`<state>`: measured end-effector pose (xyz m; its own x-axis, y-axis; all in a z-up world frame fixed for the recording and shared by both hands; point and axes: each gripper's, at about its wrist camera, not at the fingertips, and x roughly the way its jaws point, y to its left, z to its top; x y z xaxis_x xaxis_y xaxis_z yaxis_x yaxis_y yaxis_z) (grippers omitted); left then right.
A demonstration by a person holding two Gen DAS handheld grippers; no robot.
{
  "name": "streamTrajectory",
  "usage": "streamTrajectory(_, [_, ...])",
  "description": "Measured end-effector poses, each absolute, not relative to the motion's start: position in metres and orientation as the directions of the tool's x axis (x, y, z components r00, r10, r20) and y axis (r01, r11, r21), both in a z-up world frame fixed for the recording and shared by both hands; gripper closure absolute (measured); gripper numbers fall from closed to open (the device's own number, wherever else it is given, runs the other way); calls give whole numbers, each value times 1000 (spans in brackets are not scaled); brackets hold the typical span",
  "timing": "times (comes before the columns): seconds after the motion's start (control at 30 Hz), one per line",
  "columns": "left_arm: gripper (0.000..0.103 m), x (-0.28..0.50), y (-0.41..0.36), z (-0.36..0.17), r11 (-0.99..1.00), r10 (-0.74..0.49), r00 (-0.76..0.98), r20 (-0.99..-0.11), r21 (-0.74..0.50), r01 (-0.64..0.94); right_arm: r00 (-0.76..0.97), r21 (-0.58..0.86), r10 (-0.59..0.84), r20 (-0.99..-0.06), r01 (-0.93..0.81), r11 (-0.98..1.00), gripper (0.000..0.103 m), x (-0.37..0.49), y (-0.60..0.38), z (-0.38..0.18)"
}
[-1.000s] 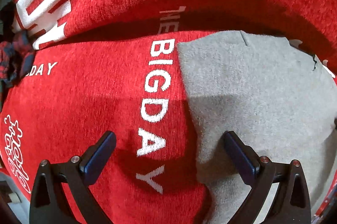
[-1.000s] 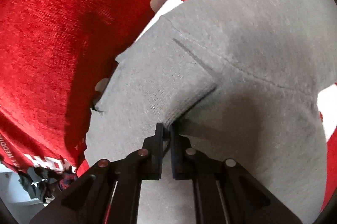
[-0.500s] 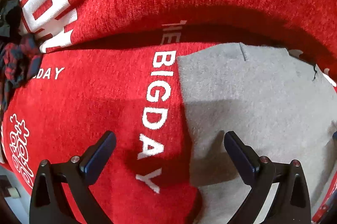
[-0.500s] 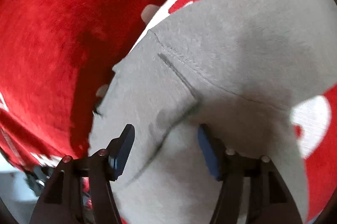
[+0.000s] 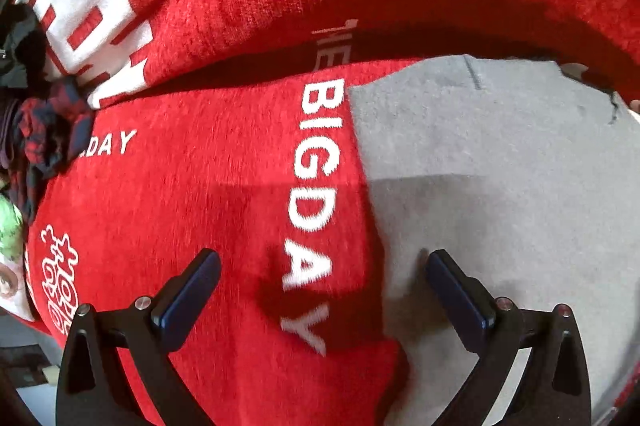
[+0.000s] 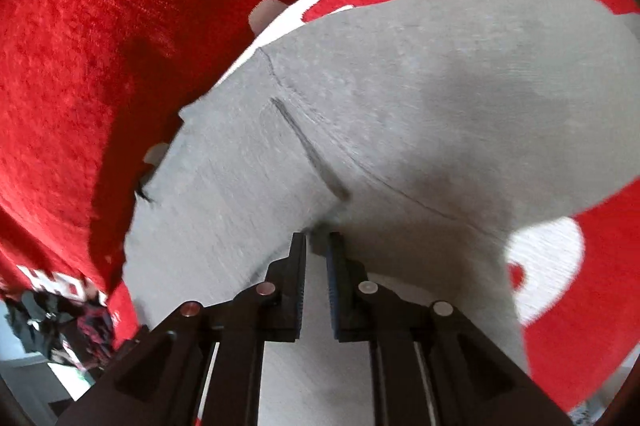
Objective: Fold small clothes
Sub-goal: 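Move the right tool to the other sleeve cuff and grasp it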
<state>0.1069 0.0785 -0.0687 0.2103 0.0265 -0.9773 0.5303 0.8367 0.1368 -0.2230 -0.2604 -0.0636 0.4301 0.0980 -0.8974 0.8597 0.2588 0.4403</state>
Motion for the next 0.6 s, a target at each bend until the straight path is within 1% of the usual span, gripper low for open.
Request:
streamTrajectory(0.03, [0, 101, 77, -64, 839, 13, 196, -981, 117, 531, 444, 459, 118, -888, 851, 254, 83, -229, -259, -61])
streamTrajectory(0.07, [0, 96, 79, -58, 840, 5, 188, -982, 106, 533, 460, 481, 141, -877, 841, 246, 69, -236, -256, -60])
streamTrajectory(0.13, [0, 78, 74, -44, 834, -11, 169, -986, 83, 545, 479, 510, 179, -859, 827, 234, 50, -245, -251, -60])
streamTrajectory(0.3, [0, 35, 41, -27, 793, -53, 119, -991, 31, 608, 488, 529, 226, -843, 829, 183, 49, -272, -238, -63])
streamTrajectory(0.4, [0, 6, 8, -23, 765, -81, 77, -994, -13, 644, 499, 536, 236, -834, 833, 134, 49, -293, -238, -66])
streamTrajectory(0.5, [0, -19, -24, -24, 733, -101, 44, -994, -45, 679, 515, 543, 219, -829, 835, 89, 49, -317, -248, -66])
streamTrajectory(0.6, [0, -38, -54, -26, 704, -111, 18, -994, -65, 708, 554, 566, 172, -814, 825, 19, 49, -345, -266, -66])
